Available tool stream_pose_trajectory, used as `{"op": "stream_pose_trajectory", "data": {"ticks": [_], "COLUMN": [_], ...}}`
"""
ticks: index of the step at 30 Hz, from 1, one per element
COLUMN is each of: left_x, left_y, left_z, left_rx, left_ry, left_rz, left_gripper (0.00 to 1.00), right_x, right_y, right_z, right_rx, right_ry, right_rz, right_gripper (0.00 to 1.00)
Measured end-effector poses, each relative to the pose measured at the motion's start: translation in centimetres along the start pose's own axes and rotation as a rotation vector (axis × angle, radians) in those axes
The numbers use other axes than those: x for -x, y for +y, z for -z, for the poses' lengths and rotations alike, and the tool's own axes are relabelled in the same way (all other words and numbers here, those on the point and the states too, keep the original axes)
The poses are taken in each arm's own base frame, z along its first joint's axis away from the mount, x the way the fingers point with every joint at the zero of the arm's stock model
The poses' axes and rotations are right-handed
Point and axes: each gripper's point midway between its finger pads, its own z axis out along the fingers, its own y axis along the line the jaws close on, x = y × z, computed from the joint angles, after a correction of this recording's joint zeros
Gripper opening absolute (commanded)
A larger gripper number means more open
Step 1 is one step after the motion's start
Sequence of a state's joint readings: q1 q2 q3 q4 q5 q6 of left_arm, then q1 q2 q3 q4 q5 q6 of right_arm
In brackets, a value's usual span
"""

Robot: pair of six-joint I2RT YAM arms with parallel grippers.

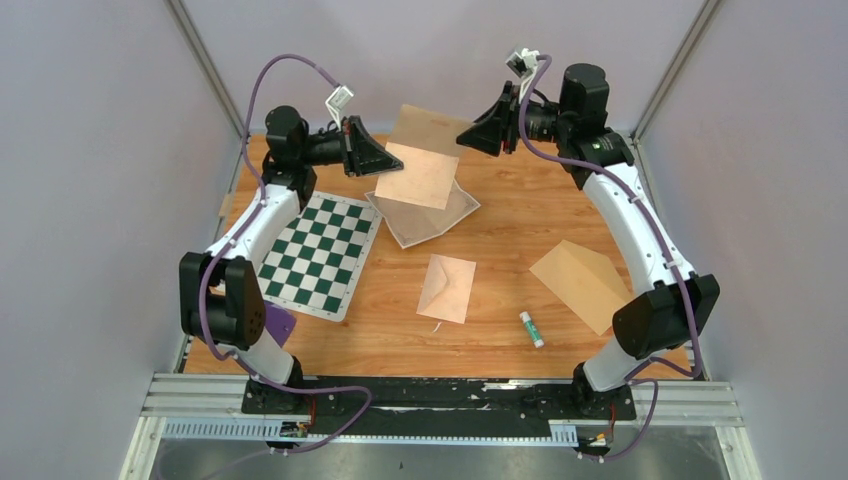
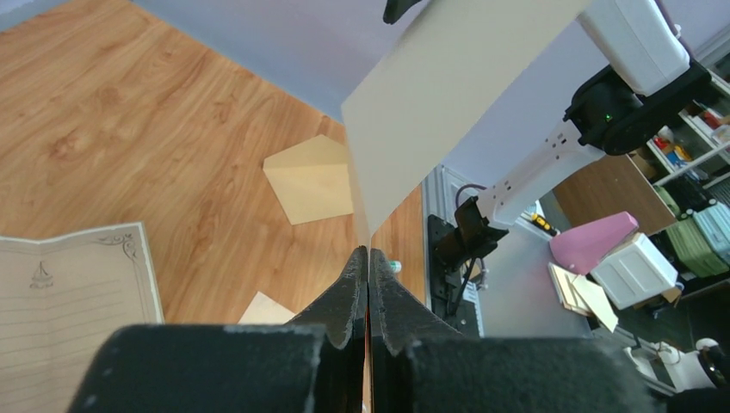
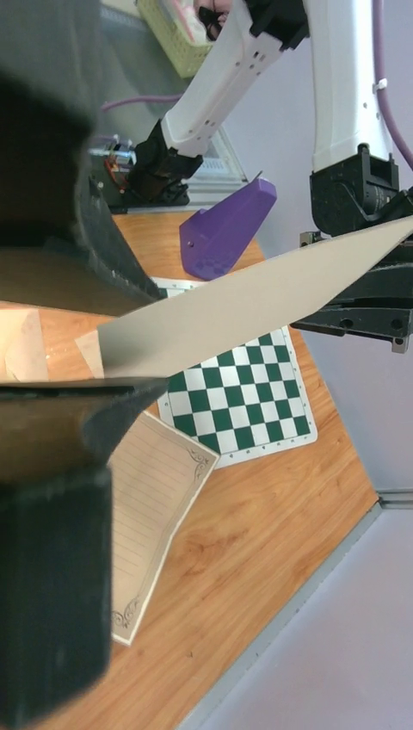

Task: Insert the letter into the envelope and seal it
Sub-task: Pick up the letter from the center of the board.

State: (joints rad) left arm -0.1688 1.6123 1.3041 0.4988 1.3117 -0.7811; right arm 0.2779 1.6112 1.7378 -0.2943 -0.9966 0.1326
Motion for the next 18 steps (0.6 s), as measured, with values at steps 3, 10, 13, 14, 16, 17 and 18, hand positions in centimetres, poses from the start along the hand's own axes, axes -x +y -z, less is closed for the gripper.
{"op": "stream_pose_trajectory", "data": {"ticks": [3,10,13,14,16,17,18], "left_x": [-0.1,-0.6,-0.7,-0.7,-0.8,-0.9,-1.0], "left_y": [0.2,0.4,0.5,0.5,0.6,0.6,0.6], "left_z": [0.0,0.0,0.0,0.0,-0.1,-0.2,-0.3], "left_rx": [0.0,-0.012,-0.015,-0.017,-0.019,-0.021,-0.023], "left_ry": [0.002,0.016,0.02,0.021,0.024,0.026,0.03], "left_rz": [0.004,0.008,-0.011,-0.02,-0.038,-0.045,-0.05], "left_gripper": [0.0,0.0,0.0,0.0,0.0,0.0,0.0], "right_x": [0.0,2.2,4.6,5.3,6.1,6.0,5.7], "right_y": [-0.1,-1.5,-2.6,-2.8,-3.2,-3.5,-3.9], "right_z": [0.3,4.8,7.0,7.2,7.0,6.6,6.1], "right_rx": [0.004,-0.03,-0.078,-0.081,-0.077,-0.07,-0.063], "right_ry": [0.003,-0.018,-0.06,-0.071,-0.086,-0.086,-0.081], "right_rz": [-0.005,-0.063,-0.06,-0.057,-0.059,-0.07,-0.086], "right_gripper": [0.54,0.65,0.68,0.71,0.73,0.73,0.74]}}
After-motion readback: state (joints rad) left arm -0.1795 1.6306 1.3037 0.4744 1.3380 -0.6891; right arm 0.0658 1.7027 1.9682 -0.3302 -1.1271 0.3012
